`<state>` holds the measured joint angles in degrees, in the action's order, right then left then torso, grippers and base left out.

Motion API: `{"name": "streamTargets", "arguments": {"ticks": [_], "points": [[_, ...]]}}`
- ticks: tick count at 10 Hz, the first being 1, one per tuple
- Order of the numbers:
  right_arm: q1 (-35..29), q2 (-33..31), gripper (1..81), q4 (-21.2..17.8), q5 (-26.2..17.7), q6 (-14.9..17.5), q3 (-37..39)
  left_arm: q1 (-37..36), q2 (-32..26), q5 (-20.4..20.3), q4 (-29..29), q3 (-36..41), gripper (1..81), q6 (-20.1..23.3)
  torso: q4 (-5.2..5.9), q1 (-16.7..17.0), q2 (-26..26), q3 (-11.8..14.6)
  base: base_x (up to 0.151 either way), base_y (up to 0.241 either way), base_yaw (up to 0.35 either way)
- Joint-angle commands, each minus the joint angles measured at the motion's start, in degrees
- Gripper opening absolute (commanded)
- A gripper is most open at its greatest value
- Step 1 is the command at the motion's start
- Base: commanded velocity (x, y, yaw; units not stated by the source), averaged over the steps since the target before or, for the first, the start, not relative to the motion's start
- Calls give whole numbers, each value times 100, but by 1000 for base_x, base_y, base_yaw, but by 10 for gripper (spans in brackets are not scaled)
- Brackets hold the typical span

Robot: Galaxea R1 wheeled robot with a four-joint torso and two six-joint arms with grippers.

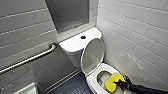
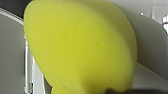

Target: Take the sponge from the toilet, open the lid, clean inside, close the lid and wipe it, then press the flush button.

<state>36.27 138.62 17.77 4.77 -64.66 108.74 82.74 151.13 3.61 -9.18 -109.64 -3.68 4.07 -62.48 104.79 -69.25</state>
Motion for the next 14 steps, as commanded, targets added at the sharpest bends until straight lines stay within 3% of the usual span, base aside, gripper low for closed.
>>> {"name": "streamTargets", "arguments": {"ticks": [1,4,7,11,14], "points": [[-422,-727,10,-222,-29,-108,-538,63,-65,465,-5,110,811,34,0,0,0,0,0,0,0],[157,-1202,10,-371,464,-108,-873,63,-3,439,-14,110,811,43,0,0,0,0,0,0,0],[1071,-1361,10,-398,1211,-108,-970,63,6,439,-40,110,811,43,0,0,2,0,0,0,0],[1994,-2099,10,-398,2134,-56,-1699,37,120,439,-102,110,811,52,0,0,5,0,0,0,0],[2487,-2476,10,-415,2581,216,-2296,37,155,430,-93,110,811,166,0,0,5,2,0,0,0]]}}
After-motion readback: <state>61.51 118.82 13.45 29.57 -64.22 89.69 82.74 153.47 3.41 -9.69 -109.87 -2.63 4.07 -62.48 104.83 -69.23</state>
